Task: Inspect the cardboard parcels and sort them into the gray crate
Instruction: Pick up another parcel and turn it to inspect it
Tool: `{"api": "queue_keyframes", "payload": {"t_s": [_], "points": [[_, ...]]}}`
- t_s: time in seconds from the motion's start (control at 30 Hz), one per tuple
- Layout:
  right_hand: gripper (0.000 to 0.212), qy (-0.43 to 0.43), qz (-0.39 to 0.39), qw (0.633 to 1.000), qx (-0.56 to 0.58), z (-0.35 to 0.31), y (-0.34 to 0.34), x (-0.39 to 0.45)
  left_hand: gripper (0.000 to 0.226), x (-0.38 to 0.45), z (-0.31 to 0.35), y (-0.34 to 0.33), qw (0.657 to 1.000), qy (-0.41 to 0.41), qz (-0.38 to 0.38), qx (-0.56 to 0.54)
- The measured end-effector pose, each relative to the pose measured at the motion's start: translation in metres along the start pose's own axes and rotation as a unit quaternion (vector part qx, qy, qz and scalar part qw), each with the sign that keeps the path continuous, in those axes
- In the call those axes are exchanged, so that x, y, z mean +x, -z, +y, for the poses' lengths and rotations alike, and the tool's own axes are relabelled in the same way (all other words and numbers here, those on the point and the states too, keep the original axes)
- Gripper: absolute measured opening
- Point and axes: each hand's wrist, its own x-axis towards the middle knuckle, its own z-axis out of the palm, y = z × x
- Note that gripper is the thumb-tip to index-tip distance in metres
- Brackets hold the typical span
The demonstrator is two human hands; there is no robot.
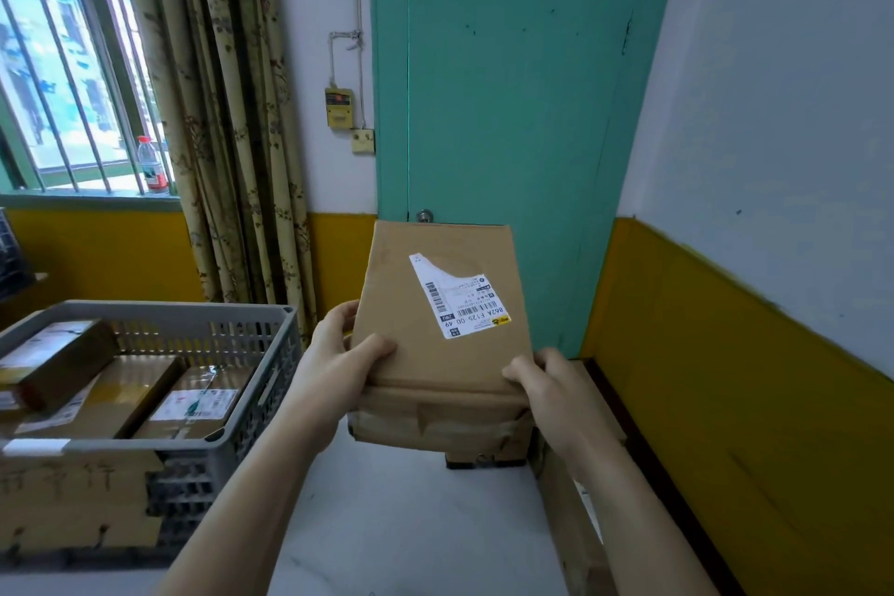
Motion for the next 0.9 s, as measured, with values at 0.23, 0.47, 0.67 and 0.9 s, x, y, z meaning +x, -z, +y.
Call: {"api": "queue_keyframes", "payload": {"t_s": [0.23, 0.47, 0.67, 0.9], "points": [[0.028, 0.027, 0.014, 0.999, -0.014, 0.012, -0.007, 0.005, 0.073, -0.007, -0.001, -0.004, 0.999, -0.022, -0.011, 0.030], [0.030, 0.059, 0.004, 0.996, 0.062, 0.009, -0.005, 0.001, 0.072, -0.010, -0.005, 0.000, 0.999, -0.026, 0.004, -0.039], [0.033, 0.065, -0.027, 0.994, 0.088, 0.007, 0.003, 0.002, 0.066, -0.008, -0.013, 0.002, 0.993, -0.009, 0.011, -0.114], [0.131, -0.011, -0.038, 0.996, 0.082, 0.005, 0.006, 0.003, 0.057, -0.004, -0.020, 0.004, 0.986, 0.006, -0.019, -0.163]]}}
